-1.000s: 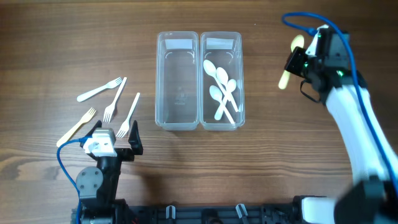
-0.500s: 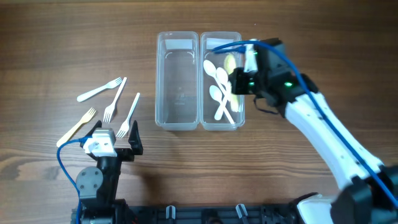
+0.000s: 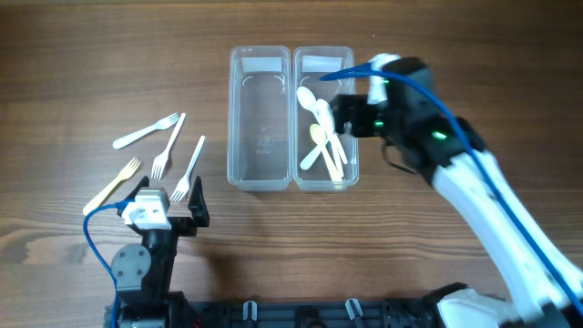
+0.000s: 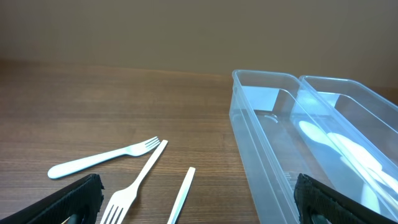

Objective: Pack container

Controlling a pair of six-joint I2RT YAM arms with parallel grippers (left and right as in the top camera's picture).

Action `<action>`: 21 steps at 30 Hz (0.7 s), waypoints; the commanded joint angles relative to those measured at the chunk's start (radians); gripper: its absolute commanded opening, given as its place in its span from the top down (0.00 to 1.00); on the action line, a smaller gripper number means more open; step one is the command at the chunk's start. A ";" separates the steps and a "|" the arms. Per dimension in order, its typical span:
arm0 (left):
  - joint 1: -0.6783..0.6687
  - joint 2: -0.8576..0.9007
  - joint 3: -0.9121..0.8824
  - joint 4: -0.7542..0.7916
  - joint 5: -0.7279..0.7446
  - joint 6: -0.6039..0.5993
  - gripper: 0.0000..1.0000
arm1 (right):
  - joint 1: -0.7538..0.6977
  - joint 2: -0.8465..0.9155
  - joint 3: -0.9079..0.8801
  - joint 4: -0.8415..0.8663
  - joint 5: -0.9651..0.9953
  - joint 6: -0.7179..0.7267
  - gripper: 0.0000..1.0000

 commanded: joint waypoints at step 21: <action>0.001 -0.009 -0.006 0.003 0.002 0.019 0.00 | -0.268 -0.237 0.014 -0.133 0.261 -0.120 0.00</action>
